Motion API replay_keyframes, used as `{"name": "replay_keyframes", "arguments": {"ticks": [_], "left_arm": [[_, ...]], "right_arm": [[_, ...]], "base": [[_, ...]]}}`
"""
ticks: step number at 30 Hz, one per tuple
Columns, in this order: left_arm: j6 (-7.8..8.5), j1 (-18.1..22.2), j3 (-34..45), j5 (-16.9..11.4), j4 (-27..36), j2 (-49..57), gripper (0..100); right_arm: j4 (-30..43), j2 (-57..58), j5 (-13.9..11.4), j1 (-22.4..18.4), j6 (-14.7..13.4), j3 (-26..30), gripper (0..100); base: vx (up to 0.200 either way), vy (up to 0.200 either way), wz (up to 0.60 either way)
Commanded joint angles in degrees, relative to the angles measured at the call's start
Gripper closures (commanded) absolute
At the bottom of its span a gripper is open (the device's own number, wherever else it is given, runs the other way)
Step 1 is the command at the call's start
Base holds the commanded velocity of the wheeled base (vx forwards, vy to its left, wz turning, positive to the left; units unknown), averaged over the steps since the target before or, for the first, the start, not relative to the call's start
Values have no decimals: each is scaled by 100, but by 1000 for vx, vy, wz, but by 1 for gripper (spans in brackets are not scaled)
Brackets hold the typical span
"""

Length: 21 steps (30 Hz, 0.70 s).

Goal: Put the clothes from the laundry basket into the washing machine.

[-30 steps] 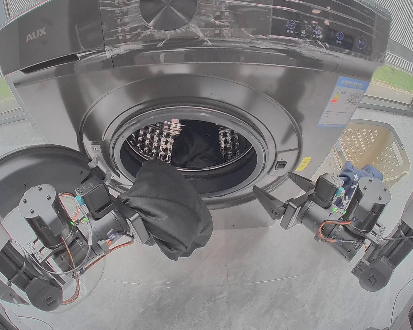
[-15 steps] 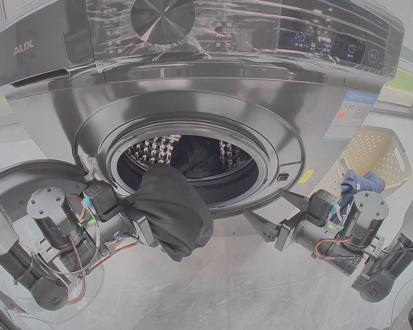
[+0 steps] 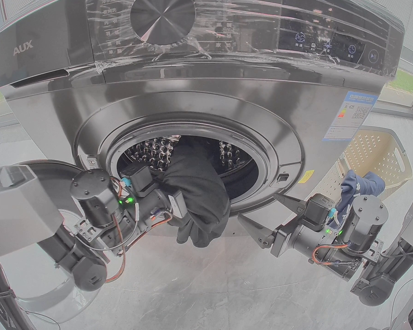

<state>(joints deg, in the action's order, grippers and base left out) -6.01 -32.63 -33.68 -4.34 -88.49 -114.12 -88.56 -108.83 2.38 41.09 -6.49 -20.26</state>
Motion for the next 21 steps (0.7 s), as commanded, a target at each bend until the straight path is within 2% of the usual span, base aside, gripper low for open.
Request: {"name": "replay_keyframes", "arguments": {"ticks": [1,4,7,8,10,15,21], "left_arm": [[-76,3,-965,82,60,-990,100],[-76,135,-1598,162,148,-1359,100],[-76,275,-1905,205,192,-1543,100],[-85,372,-2406,267,297,-1781,100],[-85,416,-2652,311,420,-1877,100],[-85,407,-3391,329,930,-2141,100],[-111,548,-4902,601,1695,-2704,100]], "right_arm": [[-3,2,0,13,-2,-13,0],[-3,-7,0,21,-2,-4,0],[-3,-7,0,21,-2,-13,0],[-3,2,0,21,-2,-13,0],[-3,2,0,21,-2,-22,0],[-3,-16,0,21,-2,-22,0],[-3,-25,0,21,-2,-22,0]], "base": [[0,0,0],[0,0,0],[0,0,0],[0,0,0],[0,0,0],[0,0,0],[0,0,0]]}}
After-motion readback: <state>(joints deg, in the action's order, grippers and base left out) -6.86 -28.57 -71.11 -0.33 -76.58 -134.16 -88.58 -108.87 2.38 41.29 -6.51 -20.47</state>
